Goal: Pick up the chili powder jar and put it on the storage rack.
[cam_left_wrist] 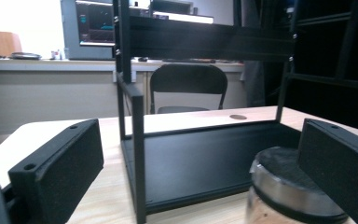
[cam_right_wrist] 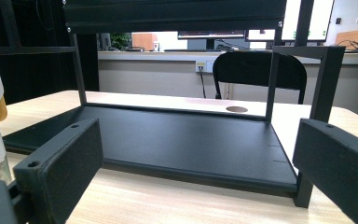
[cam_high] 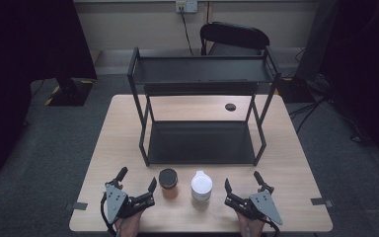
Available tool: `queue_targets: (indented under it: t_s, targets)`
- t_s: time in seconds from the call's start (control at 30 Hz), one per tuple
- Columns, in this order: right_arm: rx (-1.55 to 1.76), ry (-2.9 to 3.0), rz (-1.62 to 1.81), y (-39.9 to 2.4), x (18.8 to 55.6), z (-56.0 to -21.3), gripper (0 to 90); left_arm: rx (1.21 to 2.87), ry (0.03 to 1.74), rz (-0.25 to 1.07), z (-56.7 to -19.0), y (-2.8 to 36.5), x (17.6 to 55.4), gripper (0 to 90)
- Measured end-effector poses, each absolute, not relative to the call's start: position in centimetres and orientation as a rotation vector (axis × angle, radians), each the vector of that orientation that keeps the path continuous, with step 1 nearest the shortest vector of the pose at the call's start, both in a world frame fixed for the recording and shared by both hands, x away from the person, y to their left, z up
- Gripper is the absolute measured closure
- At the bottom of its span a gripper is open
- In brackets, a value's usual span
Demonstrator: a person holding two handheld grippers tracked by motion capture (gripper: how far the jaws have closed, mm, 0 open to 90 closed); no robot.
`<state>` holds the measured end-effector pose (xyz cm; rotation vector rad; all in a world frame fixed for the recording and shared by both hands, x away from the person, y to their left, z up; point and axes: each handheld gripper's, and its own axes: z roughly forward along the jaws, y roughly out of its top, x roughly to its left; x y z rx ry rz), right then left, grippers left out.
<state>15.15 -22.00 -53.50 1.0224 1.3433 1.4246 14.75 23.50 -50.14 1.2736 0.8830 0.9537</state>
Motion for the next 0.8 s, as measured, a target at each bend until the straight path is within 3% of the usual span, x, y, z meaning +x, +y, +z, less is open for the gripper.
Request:
queue_targets:
  t_s: [0.8]
  targets:
    - [1.022,1.344,1.425,-22.0,15.1,-53.5,0.7,1.349,0.764,0.856,-50.0,21.0,15.9,0.0]
